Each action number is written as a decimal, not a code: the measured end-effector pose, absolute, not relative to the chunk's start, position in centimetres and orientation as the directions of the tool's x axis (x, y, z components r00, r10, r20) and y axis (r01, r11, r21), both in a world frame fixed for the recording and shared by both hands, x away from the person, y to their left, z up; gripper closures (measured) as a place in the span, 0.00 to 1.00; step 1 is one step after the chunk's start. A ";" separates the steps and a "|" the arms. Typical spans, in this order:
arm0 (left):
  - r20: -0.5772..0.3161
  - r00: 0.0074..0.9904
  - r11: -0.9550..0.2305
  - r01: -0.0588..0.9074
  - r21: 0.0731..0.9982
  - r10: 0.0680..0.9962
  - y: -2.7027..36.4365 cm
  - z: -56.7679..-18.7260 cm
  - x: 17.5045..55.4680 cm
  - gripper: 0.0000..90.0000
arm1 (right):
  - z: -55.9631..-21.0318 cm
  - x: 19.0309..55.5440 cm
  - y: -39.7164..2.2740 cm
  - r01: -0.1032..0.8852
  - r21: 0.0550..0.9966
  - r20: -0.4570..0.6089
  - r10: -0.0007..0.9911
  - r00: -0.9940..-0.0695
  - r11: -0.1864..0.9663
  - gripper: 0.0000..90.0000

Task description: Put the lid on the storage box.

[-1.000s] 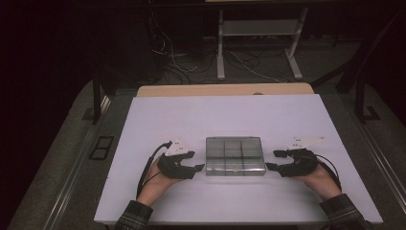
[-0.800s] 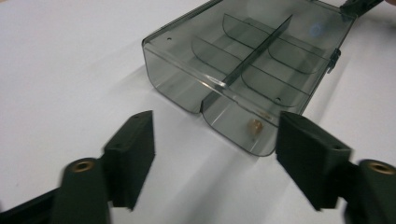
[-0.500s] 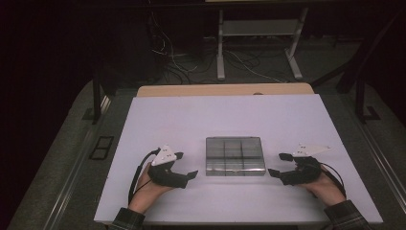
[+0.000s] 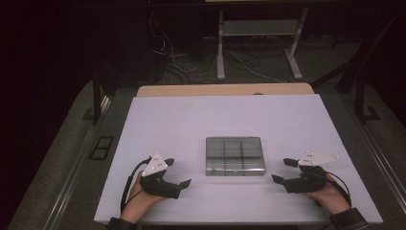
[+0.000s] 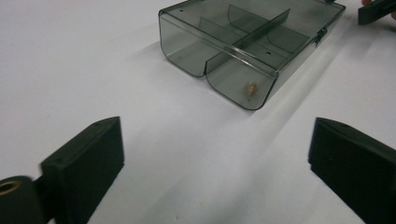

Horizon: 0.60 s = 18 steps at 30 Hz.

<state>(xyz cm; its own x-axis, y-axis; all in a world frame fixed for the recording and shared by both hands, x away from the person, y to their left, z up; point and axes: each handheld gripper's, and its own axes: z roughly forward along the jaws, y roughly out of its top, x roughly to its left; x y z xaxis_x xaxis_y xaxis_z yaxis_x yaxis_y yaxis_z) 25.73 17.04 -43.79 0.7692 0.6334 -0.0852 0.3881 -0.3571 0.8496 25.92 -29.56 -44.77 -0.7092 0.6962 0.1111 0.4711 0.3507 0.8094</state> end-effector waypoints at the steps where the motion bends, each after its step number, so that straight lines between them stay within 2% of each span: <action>1: -0.086 0.767 -0.358 0.392 0.848 0.636 17.1 -43.9 25.7 0.01 | -44.8 25.8 -29.6 0.468 0.810 0.108 0.695 -0.711 0.353 0.21; 18: -0.076 0.764 -0.373 0.396 0.839 0.641 17.1 -43.9 26.0 0.00 | -45.0 25.1 -29.9 0.455 0.825 0.107 0.696 -0.710 0.336 0.21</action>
